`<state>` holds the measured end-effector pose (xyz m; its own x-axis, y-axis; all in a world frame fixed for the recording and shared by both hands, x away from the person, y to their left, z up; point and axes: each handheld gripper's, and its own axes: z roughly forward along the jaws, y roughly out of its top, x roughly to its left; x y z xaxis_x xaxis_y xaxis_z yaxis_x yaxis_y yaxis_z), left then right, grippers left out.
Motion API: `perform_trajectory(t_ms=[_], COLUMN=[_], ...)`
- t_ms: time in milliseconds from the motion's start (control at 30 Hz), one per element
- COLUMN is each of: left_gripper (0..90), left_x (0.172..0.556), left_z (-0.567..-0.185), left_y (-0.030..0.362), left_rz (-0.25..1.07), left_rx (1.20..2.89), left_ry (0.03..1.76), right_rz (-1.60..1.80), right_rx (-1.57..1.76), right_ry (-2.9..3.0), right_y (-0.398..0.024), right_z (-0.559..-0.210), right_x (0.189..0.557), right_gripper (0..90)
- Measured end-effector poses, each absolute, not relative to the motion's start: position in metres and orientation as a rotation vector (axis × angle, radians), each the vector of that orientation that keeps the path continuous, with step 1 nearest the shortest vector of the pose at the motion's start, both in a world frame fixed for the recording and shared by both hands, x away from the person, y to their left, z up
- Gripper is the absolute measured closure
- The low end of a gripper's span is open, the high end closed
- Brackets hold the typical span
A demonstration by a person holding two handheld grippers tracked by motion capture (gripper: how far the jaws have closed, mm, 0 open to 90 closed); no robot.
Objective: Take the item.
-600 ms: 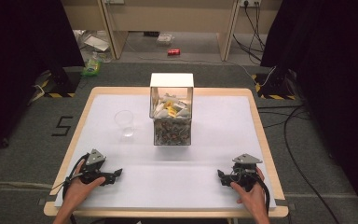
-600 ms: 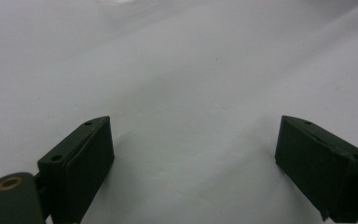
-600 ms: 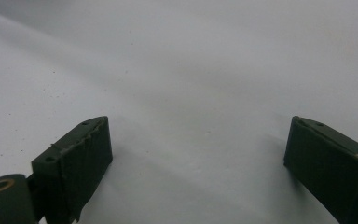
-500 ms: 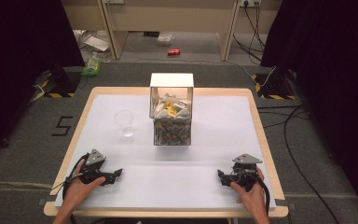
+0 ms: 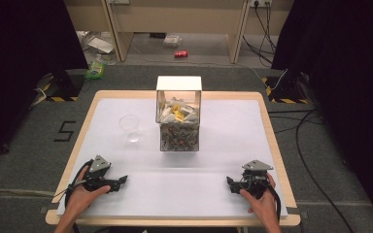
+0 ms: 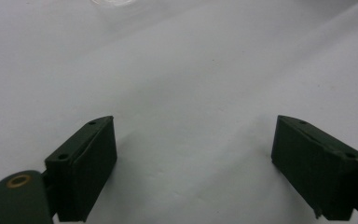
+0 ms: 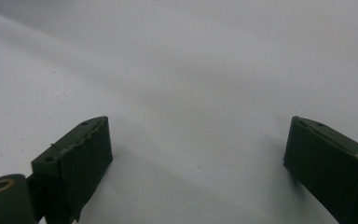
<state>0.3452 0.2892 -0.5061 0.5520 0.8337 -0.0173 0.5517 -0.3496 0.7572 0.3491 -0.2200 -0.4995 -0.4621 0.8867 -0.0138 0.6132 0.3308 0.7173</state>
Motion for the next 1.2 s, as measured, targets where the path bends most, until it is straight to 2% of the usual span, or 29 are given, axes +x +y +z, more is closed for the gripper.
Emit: perform_trajectory(t_ms=[267,1200], left_gripper=[15.0,17.2], left_x=[0.345,0.352], left_z=[-0.501,-0.429], left_y=[0.287,0.261], left_rz=[0.494,0.521], left_rx=[2.026,1.878], left_ry=[1.100,0.908], right_rz=[0.918,0.919], right_rx=[1.324,1.322], right_ry=[2.196,2.197], right_y=[-0.220,-0.220], right_z=[-0.500,-0.500], right_x=[0.349,0.349], right_gripper=[8.2,8.2])
